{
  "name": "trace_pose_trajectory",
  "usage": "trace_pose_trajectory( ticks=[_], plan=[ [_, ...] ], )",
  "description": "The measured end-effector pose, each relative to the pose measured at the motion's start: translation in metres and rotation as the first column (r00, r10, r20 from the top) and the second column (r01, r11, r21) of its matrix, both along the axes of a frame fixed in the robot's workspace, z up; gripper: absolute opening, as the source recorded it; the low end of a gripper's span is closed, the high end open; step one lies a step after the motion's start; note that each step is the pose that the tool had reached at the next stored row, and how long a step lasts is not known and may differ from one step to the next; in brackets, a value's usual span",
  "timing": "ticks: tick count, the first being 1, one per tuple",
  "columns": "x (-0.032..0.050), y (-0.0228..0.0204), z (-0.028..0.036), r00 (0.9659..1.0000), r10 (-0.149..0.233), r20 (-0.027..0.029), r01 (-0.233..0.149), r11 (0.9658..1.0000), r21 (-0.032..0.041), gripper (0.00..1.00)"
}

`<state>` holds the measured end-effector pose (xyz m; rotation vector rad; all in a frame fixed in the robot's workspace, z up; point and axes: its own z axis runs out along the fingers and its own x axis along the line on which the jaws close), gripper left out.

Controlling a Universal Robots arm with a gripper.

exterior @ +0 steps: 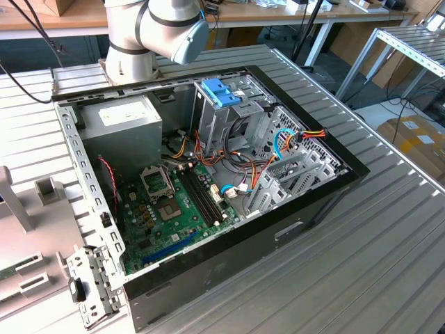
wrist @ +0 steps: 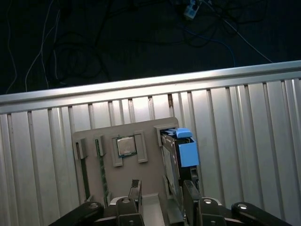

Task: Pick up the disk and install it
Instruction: 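Pick up the disk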

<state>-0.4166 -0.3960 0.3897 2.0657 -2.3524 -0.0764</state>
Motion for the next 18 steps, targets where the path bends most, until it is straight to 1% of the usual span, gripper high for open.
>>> trace_pose_trajectory(
  ticks=[18],
  plan=[
    [0.0000,0.0046,-0.0027,1.0000,0.000,-0.0002,0.000,1.0000,-0.0001,0.48]
  ],
)
